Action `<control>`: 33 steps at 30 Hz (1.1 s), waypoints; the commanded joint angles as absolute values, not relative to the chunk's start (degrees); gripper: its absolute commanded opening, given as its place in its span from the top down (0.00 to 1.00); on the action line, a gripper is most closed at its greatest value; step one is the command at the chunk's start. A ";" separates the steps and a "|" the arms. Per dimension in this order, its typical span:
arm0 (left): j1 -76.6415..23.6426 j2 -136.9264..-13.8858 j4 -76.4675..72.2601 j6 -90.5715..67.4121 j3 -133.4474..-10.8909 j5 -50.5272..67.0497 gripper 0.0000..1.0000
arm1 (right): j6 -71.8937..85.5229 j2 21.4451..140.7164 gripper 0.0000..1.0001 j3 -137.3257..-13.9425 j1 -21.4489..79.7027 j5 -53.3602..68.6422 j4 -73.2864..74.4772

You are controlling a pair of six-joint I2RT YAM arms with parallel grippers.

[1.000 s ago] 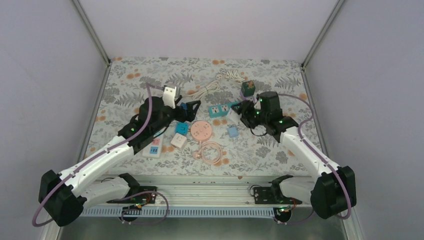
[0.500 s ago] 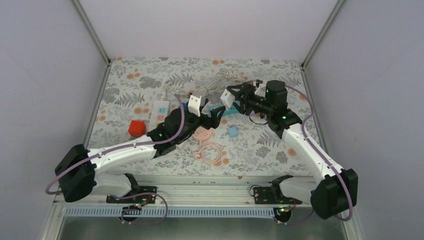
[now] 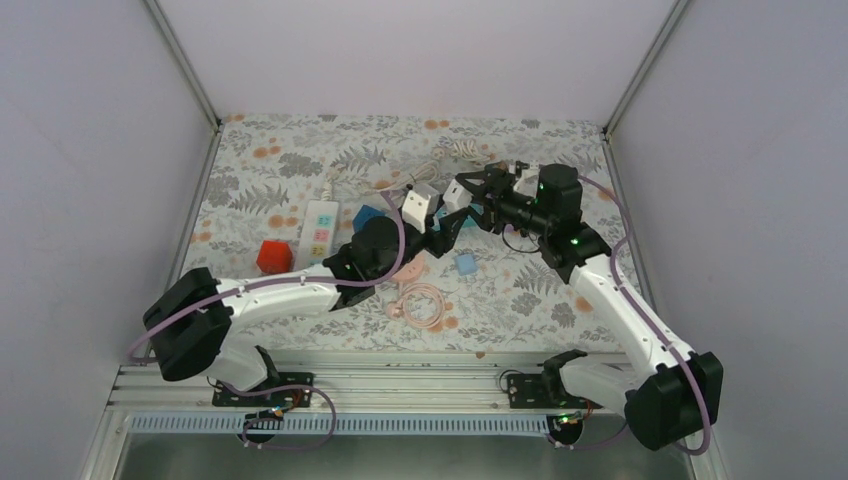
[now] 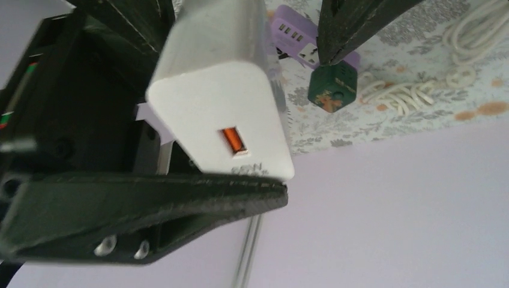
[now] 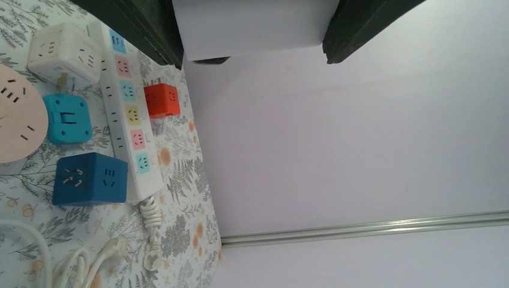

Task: Insert the plug

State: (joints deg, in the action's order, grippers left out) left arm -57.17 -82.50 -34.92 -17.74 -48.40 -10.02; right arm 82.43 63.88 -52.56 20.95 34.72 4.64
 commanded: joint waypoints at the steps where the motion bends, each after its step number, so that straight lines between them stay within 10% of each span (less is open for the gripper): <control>1: -57.48 -84.20 -39.13 -11.85 -50.85 -10.43 0.44 | 83.42 61.68 0.46 -51.64 21.01 33.97 4.66; 14: -57.45 -84.60 -55.07 -1.28 -44.25 -10.13 0.57 | 86.69 58.68 0.44 -50.10 21.20 32.86 6.31; 20: -57.40 -85.45 -54.26 -2.17 -44.61 -8.50 0.41 | 88.57 57.82 0.44 -49.91 21.21 32.74 5.09; 33: -57.37 -88.30 -55.11 -6.42 -45.27 -6.85 0.45 | 90.83 57.94 0.43 -49.14 21.18 35.07 1.53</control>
State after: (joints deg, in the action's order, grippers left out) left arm -57.60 -87.46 -52.34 -4.73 -44.84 -7.51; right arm 89.17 58.61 -49.60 20.97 33.04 5.06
